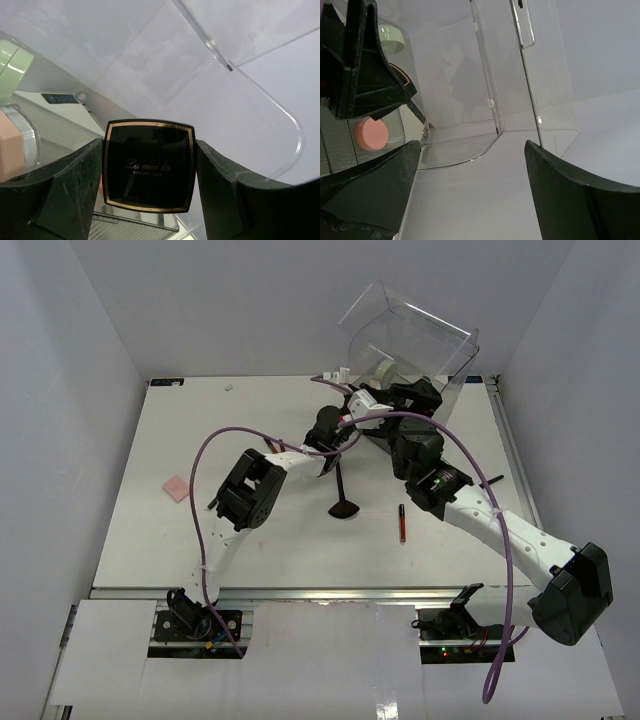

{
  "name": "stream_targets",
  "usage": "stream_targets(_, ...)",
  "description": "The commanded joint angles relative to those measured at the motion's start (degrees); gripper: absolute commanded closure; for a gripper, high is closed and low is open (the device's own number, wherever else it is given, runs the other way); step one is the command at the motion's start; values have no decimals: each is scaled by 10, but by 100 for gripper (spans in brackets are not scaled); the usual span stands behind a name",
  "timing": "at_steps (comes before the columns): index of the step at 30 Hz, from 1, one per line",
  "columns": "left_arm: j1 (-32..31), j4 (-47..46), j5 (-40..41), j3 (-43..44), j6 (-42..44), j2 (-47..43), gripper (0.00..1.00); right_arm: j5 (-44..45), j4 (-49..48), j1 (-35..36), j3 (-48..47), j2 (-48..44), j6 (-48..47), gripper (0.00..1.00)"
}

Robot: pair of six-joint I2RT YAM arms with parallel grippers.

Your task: Organize the makeup

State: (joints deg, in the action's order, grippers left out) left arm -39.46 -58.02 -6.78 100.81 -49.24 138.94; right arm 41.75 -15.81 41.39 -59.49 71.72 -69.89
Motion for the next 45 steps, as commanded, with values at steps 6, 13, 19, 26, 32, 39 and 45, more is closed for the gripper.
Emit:
stream_targets(6,-23,48,91,99,51,32,67,10,-13,1,-29,-8,20,9)
stream_targets(13,-30,84,98,104,76,32,45,8,-9,1,-29,-10,26,9)
stream_targets(19,-32,105,96,105,83,27,15,7,-5,1,-28,-11,30,9)
stream_targets(26,-33,119,86,97,97,14,2,7,-3,1,-27,-13,32,9)
stream_targets(32,-34,94,72,41,84,-24,2,6,-3,1,-24,-14,32,9)
stream_targets(39,-36,50,77,-106,73,-111,2,6,2,1,-26,-18,37,9)
stream_targets(45,-36,33,98,-235,89,-192,2,2,13,1,-28,-18,44,9)
